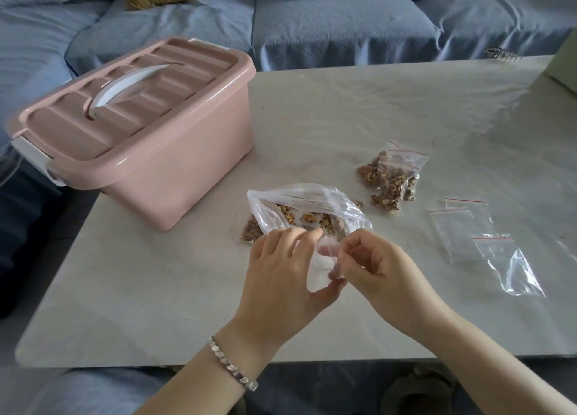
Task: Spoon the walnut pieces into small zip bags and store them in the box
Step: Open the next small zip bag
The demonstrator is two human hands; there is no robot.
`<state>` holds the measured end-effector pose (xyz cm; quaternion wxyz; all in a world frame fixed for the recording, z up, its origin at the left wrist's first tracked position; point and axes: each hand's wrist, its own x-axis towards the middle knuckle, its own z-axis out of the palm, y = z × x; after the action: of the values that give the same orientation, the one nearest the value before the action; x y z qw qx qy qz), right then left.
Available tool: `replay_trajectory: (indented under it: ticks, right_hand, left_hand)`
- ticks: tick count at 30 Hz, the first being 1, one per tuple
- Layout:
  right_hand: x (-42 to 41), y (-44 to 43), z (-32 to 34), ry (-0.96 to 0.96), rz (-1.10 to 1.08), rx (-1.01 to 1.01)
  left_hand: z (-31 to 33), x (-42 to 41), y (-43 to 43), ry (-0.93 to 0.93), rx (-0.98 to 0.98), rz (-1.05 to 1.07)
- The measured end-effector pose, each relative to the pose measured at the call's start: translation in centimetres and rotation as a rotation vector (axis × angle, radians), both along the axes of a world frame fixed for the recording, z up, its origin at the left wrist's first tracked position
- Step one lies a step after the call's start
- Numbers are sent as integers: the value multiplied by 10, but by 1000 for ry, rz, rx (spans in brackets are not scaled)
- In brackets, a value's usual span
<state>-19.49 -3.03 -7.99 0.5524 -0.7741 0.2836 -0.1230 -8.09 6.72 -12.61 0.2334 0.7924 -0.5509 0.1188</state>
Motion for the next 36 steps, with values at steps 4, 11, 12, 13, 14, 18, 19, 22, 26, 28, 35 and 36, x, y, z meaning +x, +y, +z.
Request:
replay_trajectory:
  ticks: [4,11,12,13,14,18,19,22,26,28,35,36]
  right_hand:
    - [0,1,1,5,3,-37]
    - [-1,3,5,63,26,-20]
    - [0,3,8,73,45,-23]
    - [0,4,9,94,77,-32]
    - [0,4,11,123,119,-46]
    - [0,8,11,236,239,-108]
    - [0,9,11,230,235,-98]
    - [0,3,13,145,172,-24]
    - [-7,-32,-13,122,-150,-280]
    - [-12,-54,-36,339,-196,-426]
    - [-12,-76,-74,692,-7,-440]
    - [-10,-77,-73,668,11,-417]
  left_hand:
    - [1,0,-3,-40,-4,-51]
    - [1,-2,-8,51,-63,-100]
    - [1,-3,-8,83,-62,-106]
    - [1,-4,-8,110,-51,-108]
    - [1,-5,-7,134,-35,-106]
    - [5,-5,-5,173,36,-109]
    - [4,-5,-5,172,57,-116]
    - [1,-2,-4,251,101,-121]
    - [1,5,4,352,64,-54]
    - [2,12,11,351,5,-19]
    - [-2,39,25,561,148,224]
    - [-3,44,25,587,186,267]
